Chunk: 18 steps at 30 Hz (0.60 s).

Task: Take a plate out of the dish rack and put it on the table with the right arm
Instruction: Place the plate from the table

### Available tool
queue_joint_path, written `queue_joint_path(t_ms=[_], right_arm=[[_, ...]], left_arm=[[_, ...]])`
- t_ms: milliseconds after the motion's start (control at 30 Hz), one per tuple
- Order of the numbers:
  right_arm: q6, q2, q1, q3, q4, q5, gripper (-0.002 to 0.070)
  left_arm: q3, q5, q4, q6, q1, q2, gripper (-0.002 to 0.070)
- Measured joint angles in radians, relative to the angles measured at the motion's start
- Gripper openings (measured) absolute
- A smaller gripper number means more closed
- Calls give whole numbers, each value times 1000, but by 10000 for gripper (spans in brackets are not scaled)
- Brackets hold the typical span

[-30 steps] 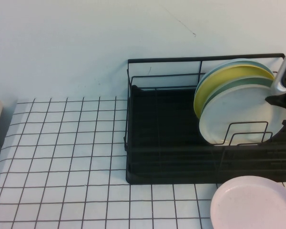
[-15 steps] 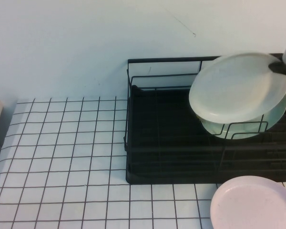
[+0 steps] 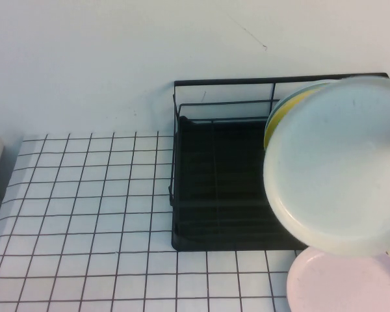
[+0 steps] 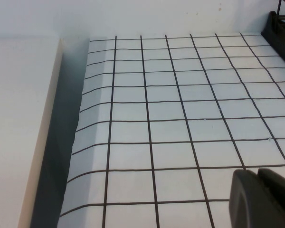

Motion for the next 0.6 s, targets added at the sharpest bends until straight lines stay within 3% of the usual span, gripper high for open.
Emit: queue_joint_path(t_ms=[300, 600], right_arm=[[223, 0, 0, 208, -208, 63, 54], [259, 29, 0, 441, -233, -130, 54]], left_arm=[[0, 0, 0, 0, 0, 0, -3], [0, 0, 0, 0, 0, 0, -3]])
